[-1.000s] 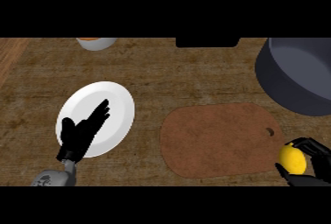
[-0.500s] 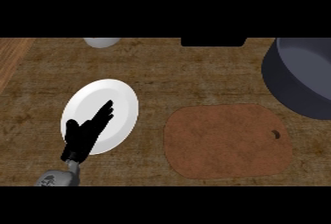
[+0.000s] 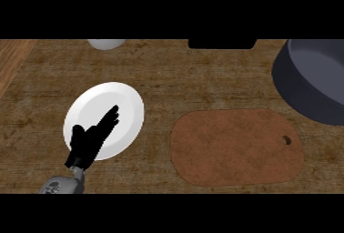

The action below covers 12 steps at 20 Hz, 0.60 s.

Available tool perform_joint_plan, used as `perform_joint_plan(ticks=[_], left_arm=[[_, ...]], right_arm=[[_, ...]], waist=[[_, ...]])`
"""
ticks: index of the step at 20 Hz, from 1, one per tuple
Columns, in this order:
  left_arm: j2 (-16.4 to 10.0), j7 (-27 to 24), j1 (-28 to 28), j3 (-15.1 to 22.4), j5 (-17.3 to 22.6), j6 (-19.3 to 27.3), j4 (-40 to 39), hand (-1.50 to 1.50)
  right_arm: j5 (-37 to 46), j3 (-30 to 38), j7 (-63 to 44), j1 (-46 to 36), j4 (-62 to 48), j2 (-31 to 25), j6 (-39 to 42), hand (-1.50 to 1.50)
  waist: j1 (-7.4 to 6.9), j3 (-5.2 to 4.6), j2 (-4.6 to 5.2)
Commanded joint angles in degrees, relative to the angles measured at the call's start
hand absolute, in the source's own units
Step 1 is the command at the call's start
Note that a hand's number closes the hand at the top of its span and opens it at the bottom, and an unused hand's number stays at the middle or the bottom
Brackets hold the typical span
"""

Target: Pick the lemon from the cutting board and place it in the pot

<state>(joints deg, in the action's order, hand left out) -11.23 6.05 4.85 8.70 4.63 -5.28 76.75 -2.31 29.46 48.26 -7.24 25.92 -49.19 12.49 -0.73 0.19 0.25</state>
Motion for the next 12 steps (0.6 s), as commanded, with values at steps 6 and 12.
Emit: perform_joint_plan(ticks=[6, 12], left_arm=[[-0.95, 2.63, -0.92, -1.53, 0.24, -1.62, 3.56, 0.00], [1.04, 1.40, -0.31, -0.95, -0.69, -1.35, 1.19, 0.00]], right_arm=[[4.82, -3.39, -7.71, -8.05, 2.44, -6.10, -6.39, 1.50], [10.07, -9.75, -22.29, -19.70, 6.79, -6.83, -8.73, 1.50]], waist=[[0.30, -0.19, -0.24], [-0.10, -0.23, -0.14]])
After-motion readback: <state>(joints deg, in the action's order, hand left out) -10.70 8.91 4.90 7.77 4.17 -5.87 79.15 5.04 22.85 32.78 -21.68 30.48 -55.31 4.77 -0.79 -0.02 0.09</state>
